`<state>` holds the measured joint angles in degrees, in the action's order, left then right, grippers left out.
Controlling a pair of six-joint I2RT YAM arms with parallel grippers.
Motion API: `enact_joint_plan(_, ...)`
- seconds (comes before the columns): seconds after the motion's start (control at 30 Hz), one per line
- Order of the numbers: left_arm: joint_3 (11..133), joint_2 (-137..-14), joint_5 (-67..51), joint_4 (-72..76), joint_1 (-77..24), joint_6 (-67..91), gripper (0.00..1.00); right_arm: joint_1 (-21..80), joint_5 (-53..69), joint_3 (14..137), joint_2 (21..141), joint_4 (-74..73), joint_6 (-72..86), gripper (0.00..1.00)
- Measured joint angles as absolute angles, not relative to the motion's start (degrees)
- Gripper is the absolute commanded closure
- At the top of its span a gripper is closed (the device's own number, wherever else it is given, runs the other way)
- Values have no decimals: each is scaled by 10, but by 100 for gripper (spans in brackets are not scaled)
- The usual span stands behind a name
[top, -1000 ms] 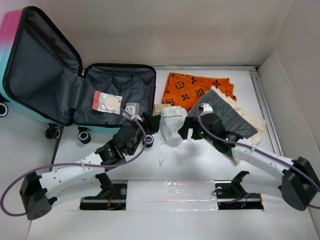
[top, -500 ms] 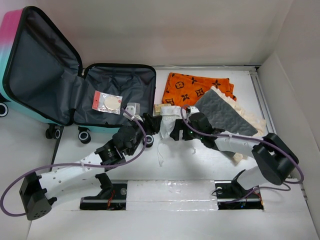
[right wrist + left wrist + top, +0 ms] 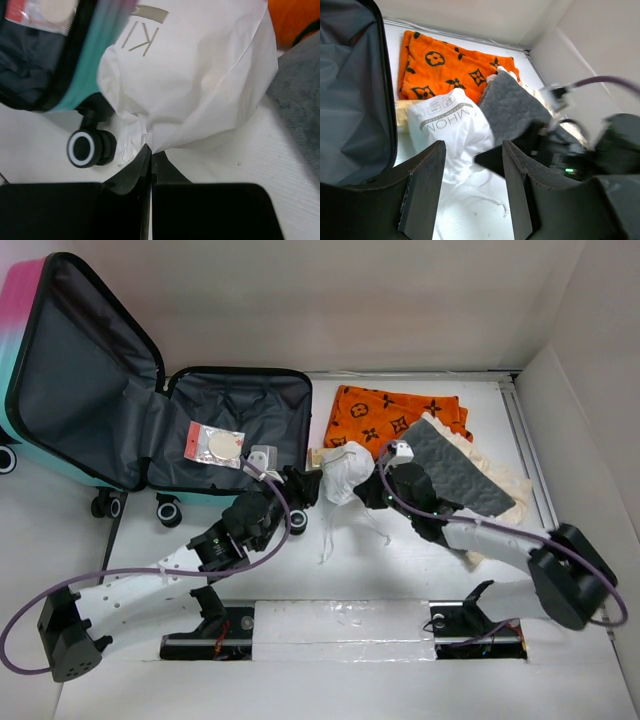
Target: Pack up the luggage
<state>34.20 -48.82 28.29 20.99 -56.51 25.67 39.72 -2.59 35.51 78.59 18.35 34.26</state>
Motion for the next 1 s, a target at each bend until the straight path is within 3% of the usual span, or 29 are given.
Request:
enact_joint_plan(0.27,366,-473,321,179,-565,260,56,409,-58,415,619,111,314,100)
enact_joint_plan(0.43,376,-404,337,185,-565,260,55,409,-20,578,697,93,292,100)
enact_joint_plan(0.63,376,-327,376,176,-565,262,55,424,71,801,875,101,289,100)
enact_joint_plan(0.67,376,-315,385,173,-565,264,55,428,89,841,909,101,293,76)
enact_joint_plan(0.77,376,-282,412,169,-565,267,53,444,144,961,1007,97,303,19)
enact_joint_plan(0.83,376,-271,425,169,-565,270,51,451,173,1020,1056,85,295,11)
enact_joint_plan(1.0,376,-289,441,155,-565,275,50,442,153,919,1028,56,259,15)
